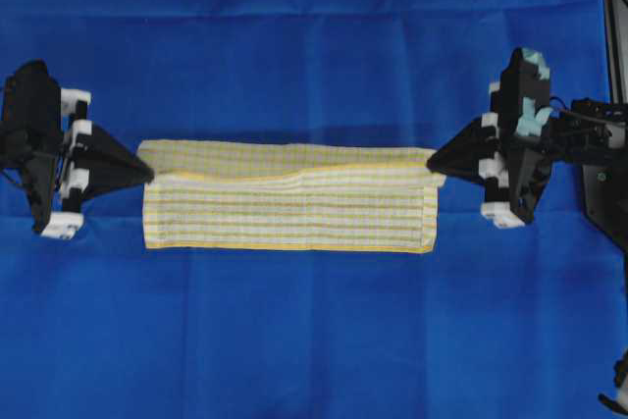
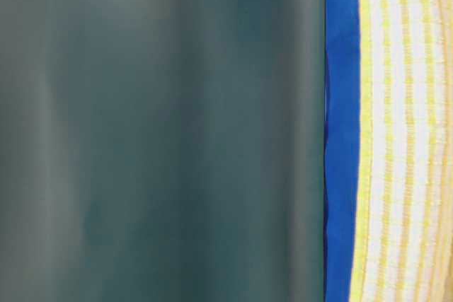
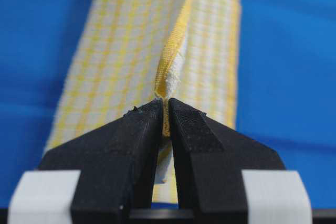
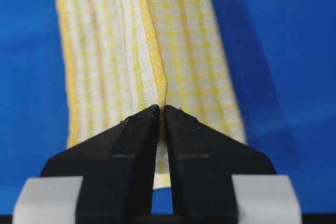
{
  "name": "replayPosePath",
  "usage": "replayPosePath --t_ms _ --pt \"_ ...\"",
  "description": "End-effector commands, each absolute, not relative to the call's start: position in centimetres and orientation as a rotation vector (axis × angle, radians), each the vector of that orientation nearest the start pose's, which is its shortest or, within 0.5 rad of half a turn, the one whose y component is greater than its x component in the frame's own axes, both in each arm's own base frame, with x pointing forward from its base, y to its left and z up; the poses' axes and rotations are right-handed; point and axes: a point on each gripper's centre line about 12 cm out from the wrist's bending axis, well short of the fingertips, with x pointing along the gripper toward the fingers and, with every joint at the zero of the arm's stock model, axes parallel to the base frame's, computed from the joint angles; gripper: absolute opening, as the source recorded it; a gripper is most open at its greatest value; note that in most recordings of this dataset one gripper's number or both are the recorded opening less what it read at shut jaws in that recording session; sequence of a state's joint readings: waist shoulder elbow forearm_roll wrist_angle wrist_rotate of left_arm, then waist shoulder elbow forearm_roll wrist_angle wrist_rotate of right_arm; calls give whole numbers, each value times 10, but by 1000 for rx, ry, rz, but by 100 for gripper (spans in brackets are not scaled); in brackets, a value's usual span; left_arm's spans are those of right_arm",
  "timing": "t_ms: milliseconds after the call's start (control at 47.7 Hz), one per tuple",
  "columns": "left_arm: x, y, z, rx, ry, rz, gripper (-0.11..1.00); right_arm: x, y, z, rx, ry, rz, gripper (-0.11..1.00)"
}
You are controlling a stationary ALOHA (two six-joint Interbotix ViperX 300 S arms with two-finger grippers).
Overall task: Fold the yellow towel.
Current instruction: 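Fold the top edge down toward the bottom edge with both grippers, then release the folded edge and move both grippers to the strip's corners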
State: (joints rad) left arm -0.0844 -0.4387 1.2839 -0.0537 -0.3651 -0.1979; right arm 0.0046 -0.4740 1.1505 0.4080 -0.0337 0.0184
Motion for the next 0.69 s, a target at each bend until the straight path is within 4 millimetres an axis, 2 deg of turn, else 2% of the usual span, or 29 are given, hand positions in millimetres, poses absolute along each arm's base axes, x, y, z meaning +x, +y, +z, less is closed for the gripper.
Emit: replayPosePath --t_ms 0,670 --pt "232 -24 148 -211 476 -34 4 249 7 165 412 628 -122 4" --pt "245 -30 127 -202 572 -36 5 258 34 153 377 712 -38 4"
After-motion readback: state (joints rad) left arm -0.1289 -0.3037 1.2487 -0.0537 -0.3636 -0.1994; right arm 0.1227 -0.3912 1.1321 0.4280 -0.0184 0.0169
